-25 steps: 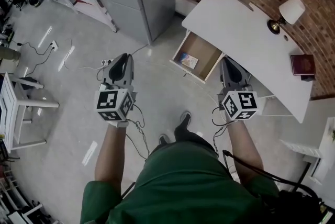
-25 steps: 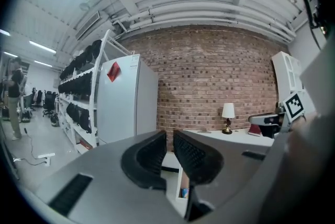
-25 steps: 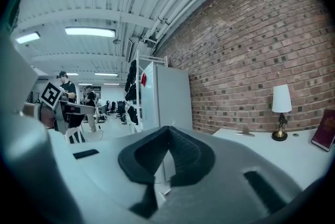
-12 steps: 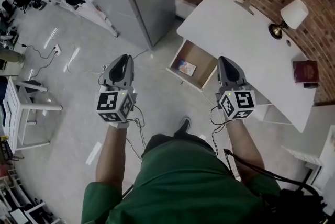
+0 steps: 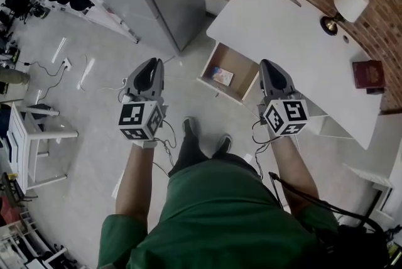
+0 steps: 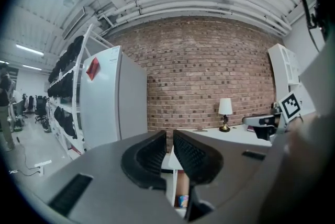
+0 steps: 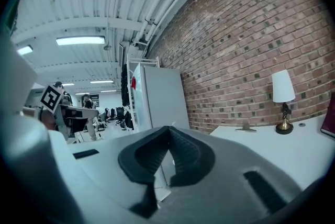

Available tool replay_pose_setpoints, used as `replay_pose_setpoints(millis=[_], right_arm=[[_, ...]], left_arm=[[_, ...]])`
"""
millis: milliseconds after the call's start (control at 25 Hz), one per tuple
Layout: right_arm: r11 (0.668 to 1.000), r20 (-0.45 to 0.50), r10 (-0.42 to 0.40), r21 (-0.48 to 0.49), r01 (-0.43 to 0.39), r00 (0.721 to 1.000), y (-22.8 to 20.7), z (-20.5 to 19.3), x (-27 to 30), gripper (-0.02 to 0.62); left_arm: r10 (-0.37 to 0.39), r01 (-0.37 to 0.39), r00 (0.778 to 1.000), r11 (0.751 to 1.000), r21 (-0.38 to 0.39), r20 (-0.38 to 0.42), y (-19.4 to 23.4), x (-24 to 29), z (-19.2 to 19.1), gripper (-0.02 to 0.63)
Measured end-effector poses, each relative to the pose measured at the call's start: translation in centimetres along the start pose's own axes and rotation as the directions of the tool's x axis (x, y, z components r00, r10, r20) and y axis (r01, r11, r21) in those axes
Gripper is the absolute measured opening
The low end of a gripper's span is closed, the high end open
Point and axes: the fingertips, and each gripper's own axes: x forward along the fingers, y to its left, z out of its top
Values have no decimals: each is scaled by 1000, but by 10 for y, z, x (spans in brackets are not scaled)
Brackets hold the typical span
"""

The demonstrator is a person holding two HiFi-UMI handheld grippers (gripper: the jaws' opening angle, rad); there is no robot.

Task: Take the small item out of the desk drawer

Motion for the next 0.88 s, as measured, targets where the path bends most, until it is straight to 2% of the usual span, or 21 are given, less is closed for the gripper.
replay_pose_setpoints(millis=[240, 440, 680, 880], right_arm=[[996, -21, -90, 15, 90, 996, -15, -8, 5, 5], [983, -50, -183, 10, 184, 982, -25, -12, 17, 5], [953, -73, -300, 21, 302, 951, -29, -18, 35, 5], [920, -97, -386, 33, 390, 918, -31, -31, 44, 5]], left_arm=[[-92, 91, 996, 996, -21, -4, 3, 43, -8, 38], [-189, 188, 981, 982, -24, -34, 9, 88, -22, 38], [-309, 315, 945, 948, 41, -112, 25, 139, -43, 38], [-399, 410, 903, 911, 41, -156, 28, 178, -64, 38]])
